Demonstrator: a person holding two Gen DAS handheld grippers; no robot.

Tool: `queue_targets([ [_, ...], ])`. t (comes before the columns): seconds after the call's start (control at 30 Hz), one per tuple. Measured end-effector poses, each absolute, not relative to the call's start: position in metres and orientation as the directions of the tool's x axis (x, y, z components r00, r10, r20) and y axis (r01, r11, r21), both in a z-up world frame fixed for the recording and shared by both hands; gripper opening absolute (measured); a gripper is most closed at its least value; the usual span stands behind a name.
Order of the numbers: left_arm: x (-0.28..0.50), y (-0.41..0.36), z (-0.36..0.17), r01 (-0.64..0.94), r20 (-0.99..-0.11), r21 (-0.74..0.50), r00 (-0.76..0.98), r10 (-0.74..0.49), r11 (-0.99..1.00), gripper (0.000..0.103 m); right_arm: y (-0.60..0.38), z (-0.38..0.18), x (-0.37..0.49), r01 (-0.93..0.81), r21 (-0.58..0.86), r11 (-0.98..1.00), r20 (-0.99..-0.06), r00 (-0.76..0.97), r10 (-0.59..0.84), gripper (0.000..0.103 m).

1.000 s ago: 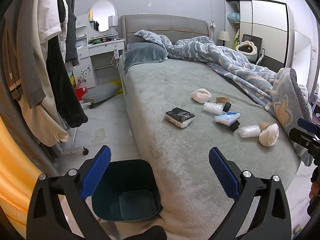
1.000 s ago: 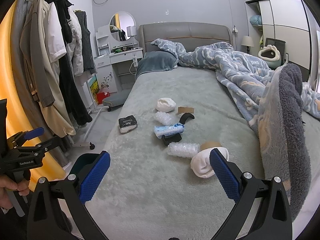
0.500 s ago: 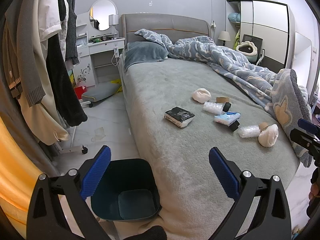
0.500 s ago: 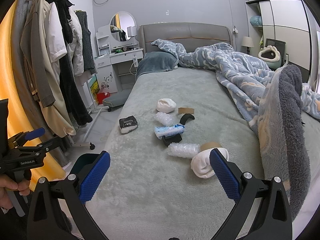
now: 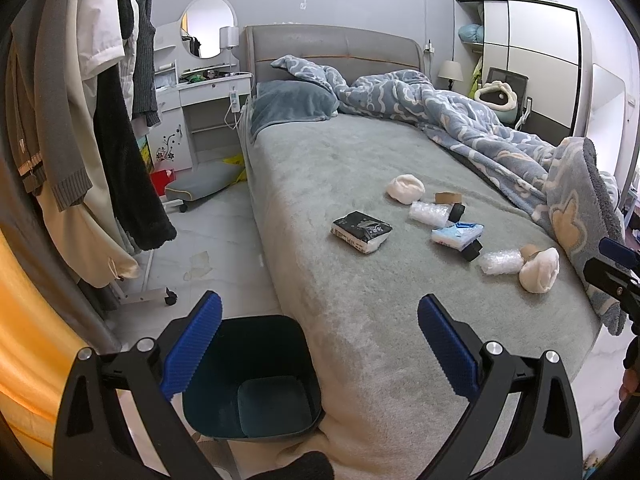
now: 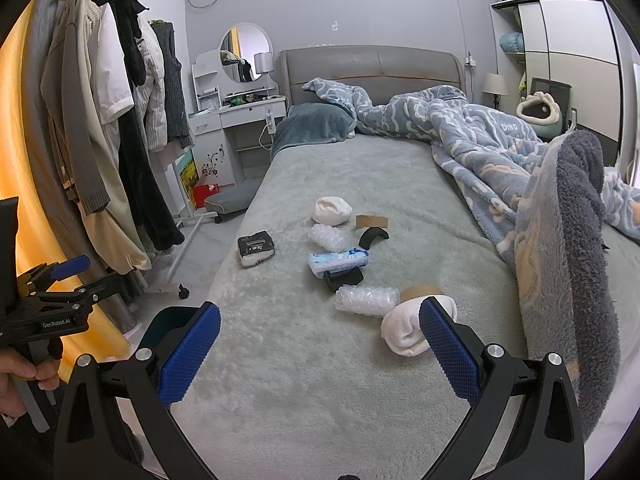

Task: Collect trash

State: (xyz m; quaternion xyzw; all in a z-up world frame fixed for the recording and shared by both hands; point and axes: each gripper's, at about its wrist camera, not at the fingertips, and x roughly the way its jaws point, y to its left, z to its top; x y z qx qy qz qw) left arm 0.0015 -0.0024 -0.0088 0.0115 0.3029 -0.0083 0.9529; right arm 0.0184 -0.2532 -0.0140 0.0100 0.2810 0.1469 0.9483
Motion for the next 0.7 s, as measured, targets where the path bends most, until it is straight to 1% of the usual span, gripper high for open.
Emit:
queue_targets([
  [0.4, 0.005, 0.0, -0.009, 0.023, -0.581, 0.016, 0.814, -0.01, 1.0, 0.1, -0.253, -0.015, 0.018, -0.273, 0.096, 0.957, -0.533, 0.798, 0.281, 0.1],
  [0.7, 0.012, 0.0, -0.014, 0.037, -0.585, 0.042, 0.811, -0.005, 0.998, 0.1, -0.251, -0.023, 0.019, -0.273, 0.061, 0.96, -0.575, 0.777, 0.257, 0.1],
])
